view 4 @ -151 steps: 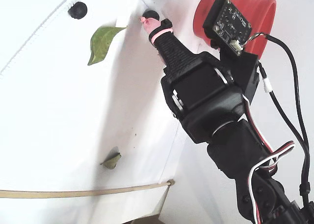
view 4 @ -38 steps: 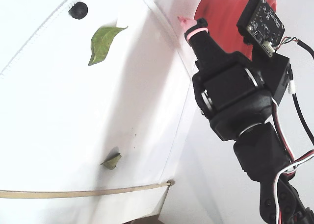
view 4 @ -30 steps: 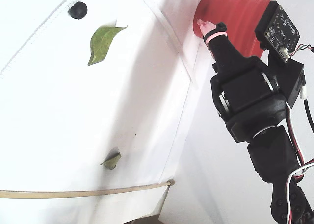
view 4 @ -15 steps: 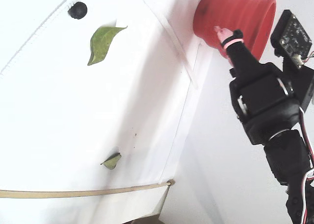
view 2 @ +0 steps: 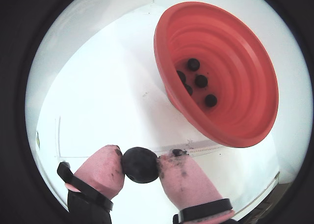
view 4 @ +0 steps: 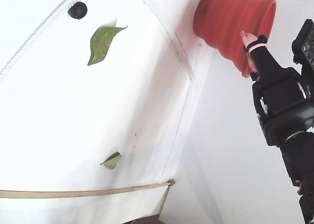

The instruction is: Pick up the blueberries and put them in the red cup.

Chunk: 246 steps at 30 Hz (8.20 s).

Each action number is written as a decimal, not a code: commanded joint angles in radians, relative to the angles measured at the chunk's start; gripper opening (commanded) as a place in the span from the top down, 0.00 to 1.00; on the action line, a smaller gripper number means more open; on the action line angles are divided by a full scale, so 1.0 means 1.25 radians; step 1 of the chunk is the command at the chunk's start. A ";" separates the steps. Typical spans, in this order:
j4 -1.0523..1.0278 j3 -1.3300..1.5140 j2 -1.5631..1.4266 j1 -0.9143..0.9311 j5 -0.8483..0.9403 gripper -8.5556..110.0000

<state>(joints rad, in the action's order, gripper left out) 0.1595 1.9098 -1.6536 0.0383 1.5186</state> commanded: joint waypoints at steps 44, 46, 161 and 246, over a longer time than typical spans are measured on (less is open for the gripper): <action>-0.033 -0.272 0.036 0.179 -0.023 0.79; -0.029 -0.269 0.034 0.178 -0.027 0.76; 0.069 0.039 0.090 -0.291 -0.125 0.76; 0.206 -0.077 0.254 -0.261 -0.126 0.82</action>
<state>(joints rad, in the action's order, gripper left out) 0.4050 1.8500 -1.2901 -0.3283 1.3514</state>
